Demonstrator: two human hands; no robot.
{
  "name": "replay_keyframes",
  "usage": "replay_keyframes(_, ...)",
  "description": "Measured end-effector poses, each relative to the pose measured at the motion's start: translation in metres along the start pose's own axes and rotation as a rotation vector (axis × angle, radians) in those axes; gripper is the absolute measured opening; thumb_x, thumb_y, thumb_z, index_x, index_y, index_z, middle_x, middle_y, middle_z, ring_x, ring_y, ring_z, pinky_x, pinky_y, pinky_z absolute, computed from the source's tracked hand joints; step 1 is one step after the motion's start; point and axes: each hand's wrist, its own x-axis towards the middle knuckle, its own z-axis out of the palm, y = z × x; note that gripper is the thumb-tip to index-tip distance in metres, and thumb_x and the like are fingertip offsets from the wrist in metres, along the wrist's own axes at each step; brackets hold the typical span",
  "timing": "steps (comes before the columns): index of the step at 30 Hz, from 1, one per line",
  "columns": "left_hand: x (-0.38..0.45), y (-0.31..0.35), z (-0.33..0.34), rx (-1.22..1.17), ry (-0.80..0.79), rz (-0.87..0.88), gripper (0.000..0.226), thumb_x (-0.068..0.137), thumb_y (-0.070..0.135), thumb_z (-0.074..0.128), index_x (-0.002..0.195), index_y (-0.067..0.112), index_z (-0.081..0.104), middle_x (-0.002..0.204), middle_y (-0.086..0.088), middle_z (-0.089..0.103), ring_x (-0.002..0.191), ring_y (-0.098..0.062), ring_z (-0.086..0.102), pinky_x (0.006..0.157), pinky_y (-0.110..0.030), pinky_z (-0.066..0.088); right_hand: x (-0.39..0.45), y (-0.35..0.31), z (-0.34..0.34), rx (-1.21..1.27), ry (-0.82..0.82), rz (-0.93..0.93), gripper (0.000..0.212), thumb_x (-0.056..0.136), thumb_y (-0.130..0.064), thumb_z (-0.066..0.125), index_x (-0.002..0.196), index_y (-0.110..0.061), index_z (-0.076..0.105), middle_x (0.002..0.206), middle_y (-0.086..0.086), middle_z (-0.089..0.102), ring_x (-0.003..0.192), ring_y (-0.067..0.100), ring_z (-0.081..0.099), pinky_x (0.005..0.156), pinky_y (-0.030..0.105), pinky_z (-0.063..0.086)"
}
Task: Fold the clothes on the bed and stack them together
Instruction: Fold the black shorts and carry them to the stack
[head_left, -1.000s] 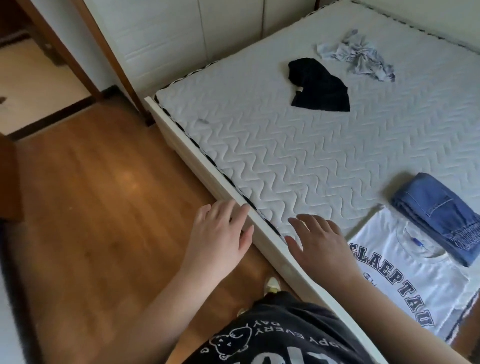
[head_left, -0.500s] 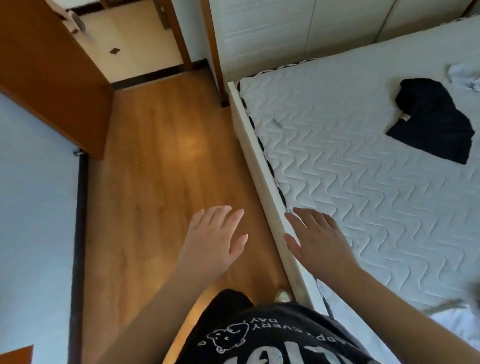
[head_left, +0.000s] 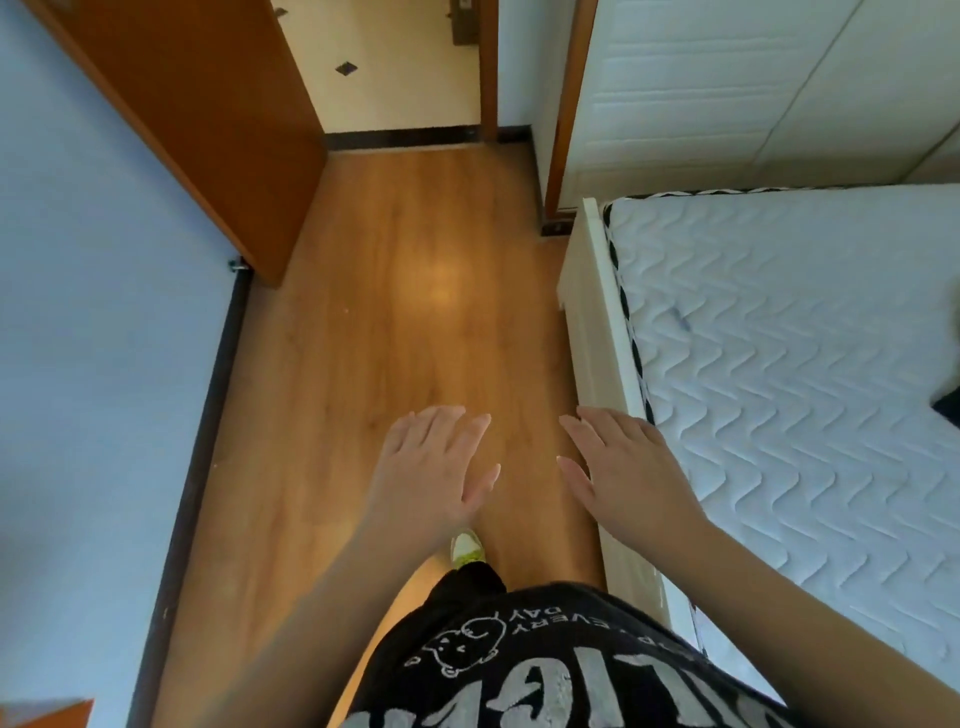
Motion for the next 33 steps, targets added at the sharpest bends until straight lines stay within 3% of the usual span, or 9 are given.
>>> replay_keyframes(5,0.045,-0.066,-0.011,0.034,-0.015,0.007,0.056,0.095,0.054,0.033,0.133,0.021,0.059,0.131,-0.004,0.060,0.123,-0.024,0.056,0.100,-0.044,0.045,0.073,-0.021,0.006,-0.014,-0.030,-0.002,0.049,0.095,-0.043,0.033,0.124,-0.014,0.062,0.123,0.006,0.063,0.112,0.025,0.061,0.094,0.042,0.049)
replay_keyframes(18,0.228,-0.116,-0.014,0.053,0.025,0.113,0.054,0.098,0.054,0.031,0.135,0.022,0.053,0.134,-0.004,0.057,0.128,-0.024,0.050,0.106,-0.045,0.040,0.230,0.036,0.018,-0.055,0.069,0.074,0.043,0.094,-0.043,0.039,0.117,-0.016,0.064,0.120,0.004,0.064,0.113,0.023,0.059,0.095,0.038,0.047)
replay_keyframes(28,0.402,-0.134,-0.039,0.108,-0.002,0.162,0.054,0.097,0.058,0.031,0.134,0.024,0.054,0.132,0.000,0.058,0.126,-0.021,0.051,0.105,-0.042,0.041,0.380,0.119,0.014,-0.001,-0.025,0.058,0.047,0.095,-0.044,0.035,0.123,-0.018,0.063,0.124,0.002,0.064,0.114,0.022,0.061,0.096,0.039,0.048)
replay_keyframes(33,0.462,-0.155,-0.053,0.109,0.041,0.054,0.053,0.096,0.056,0.037,0.131,0.022,0.059,0.129,-0.003,0.061,0.123,-0.024,0.055,0.101,-0.045,0.045,0.441,0.138,0.019,0.009,-0.027,0.071,0.042,0.095,-0.043,0.040,0.121,-0.018,0.062,0.123,0.002,0.063,0.113,0.023,0.060,0.095,0.039,0.048)
